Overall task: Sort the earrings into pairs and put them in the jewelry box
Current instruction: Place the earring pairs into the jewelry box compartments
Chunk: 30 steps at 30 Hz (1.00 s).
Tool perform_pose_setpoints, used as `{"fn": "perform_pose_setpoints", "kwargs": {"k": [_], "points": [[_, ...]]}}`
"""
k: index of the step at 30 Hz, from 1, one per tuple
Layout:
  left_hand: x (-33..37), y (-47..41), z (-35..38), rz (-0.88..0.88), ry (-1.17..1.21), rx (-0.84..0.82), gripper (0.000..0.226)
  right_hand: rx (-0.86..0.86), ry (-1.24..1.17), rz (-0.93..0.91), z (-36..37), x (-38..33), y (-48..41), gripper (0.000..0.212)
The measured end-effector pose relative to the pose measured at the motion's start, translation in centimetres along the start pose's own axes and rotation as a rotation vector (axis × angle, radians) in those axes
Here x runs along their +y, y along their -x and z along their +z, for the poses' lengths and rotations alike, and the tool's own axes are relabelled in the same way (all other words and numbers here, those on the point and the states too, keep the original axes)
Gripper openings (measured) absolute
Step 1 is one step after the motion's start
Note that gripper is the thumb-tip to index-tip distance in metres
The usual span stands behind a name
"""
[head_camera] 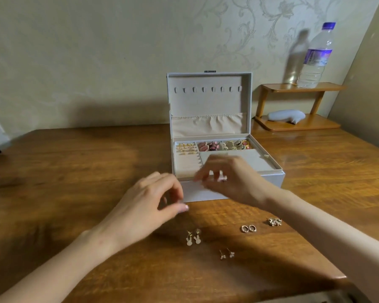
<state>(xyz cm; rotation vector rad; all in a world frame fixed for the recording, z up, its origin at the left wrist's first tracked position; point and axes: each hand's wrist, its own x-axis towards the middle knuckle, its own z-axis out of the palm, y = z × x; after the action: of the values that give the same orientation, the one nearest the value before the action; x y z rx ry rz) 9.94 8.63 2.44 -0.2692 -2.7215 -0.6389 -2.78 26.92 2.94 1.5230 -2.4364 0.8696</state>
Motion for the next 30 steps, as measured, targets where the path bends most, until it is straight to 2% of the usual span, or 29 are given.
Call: {"fn": "perform_pose_setpoints", "kwargs": {"k": [3,5,12,16,20,30], "points": [[0.2,1.3,1.3,-0.008,-0.022,-0.135,0.021,-0.210,0.000,0.004,0.6,-1.3,2.5,0.011],[0.2,1.6,2.3,-0.003,-0.034,-0.157,0.022,-0.245,0.015,0.007,1.3,-1.7,3.5,0.010],[-0.2,1.4,4.1,0.027,-0.089,-0.177,0.013,-0.235,0.043,0.059,3.0,-2.2,4.0,0.011],[-0.8,1.3,4.3,0.027,-0.081,-0.195,0.020,-0.246,0.049,0.078,3.4,-2.4,3.7,0.006],[-0.9,1.4,4.3,0.031,-0.048,-0.178,0.012,-0.257,0.065,0.087,3.5,-2.4,3.6,0.003],[-0.5,2.6,4.7,0.204,-0.224,-0.077,0.010,-0.226,0.112,-0.007,3.6,-2.9,4.1,0.011]]}}
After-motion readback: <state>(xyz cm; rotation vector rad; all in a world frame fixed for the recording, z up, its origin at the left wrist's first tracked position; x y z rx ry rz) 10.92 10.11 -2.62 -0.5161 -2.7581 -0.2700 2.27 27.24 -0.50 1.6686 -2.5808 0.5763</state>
